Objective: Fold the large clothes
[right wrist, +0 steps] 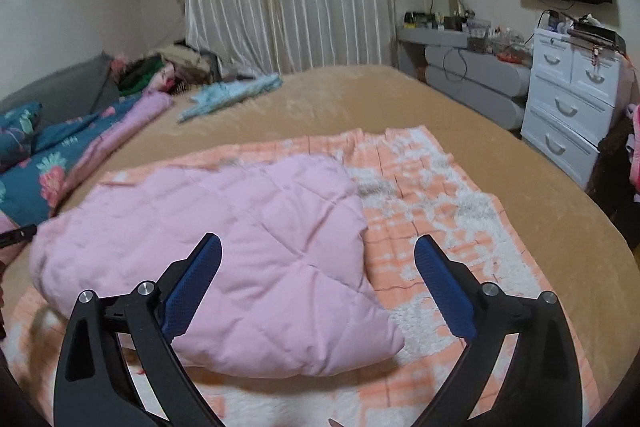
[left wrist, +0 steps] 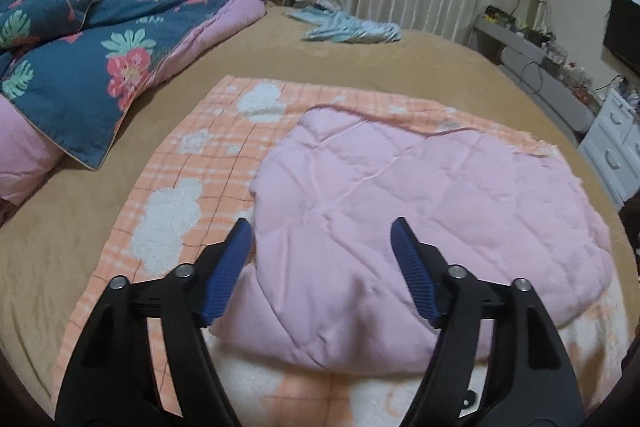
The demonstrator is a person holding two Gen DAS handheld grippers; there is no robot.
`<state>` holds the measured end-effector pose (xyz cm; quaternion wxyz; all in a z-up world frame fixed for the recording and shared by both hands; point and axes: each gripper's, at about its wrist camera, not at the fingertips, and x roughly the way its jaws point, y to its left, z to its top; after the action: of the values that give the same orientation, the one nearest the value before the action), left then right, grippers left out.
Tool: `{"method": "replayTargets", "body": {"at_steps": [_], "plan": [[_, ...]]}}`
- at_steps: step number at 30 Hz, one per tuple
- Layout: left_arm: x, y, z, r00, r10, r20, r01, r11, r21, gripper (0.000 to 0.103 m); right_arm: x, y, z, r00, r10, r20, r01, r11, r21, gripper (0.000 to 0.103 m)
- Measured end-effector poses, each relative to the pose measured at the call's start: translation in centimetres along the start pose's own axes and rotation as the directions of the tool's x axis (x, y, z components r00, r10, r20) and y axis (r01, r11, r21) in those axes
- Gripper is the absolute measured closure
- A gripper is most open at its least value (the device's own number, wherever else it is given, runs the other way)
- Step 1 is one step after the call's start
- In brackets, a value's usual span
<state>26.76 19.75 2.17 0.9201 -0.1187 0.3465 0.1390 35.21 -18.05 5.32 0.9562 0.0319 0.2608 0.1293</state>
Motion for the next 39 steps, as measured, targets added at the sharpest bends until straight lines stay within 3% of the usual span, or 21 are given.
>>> {"method": "replayTargets", "body": {"at_steps": [2,8,20,39], "plan": [[-1.4,-0.4,-0.1,1.000,-0.014,0.016,0.013,1.000,0.006,0.022,-1.7,0.6,0.4,0.999,0.018,0.033,-0.019,1.000,0.007,0.005],[-4.7,-1.2,-0.6,0.998,-0.046,0.045,0.046,0.999,0.017,0.009,-5.5,1.7,0.8,0.995,0.056,0.086,-0.057,0.998,0.009,0.004],[-8.7,-2.5,-2.9,0.996,-0.055,0.070,0.051,0.996,0.069,0.009,-9.8,3.2,-1.0,0.990,0.095,0.102,-0.095,0.995,-0.004,0.004],[-10.5,-2.7,-7.5,0.998,-0.036,0.056,0.029,0.994,0.107,0.009,-11.2,5.0,-5.1,0.996,0.087,0.032,-0.085,0.996,-0.035,0.004]]}}
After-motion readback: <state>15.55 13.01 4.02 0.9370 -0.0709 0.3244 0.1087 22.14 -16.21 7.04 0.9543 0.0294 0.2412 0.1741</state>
